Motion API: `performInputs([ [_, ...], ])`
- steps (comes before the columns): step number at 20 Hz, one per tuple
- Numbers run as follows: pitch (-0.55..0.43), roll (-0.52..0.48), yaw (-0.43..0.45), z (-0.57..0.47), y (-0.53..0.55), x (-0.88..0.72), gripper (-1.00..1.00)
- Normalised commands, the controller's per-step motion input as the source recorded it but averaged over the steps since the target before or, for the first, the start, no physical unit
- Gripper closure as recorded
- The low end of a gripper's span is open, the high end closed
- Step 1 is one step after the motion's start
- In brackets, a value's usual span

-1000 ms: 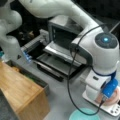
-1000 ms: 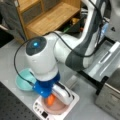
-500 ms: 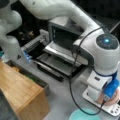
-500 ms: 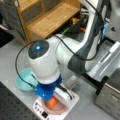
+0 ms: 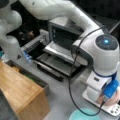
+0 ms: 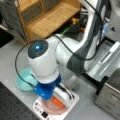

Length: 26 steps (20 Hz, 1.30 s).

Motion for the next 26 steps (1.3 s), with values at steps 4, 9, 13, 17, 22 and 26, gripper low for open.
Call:
performInputs([
  [4,-0.084,-0.052,-0.058,-0.03,-0.04,-0.18,-1.00],
  [9,-0.039,-0.044,-0.068,0.02,-0.06,-0.21,-1.00],
  [13,0.046,-0.018,-0.077,0.14,-0.10,-0.21,-1.00],
  [17,-0.002,-0.001,-0.115,0.25,-0.20,-0.14,-1.00],
  [22,-0.012,0.019,-0.107,0.13,-0.20,-0.10,-1.00],
  [26,-0.004,0.066,-0.034,0.07,-0.24,-0.09,-1.00],
])
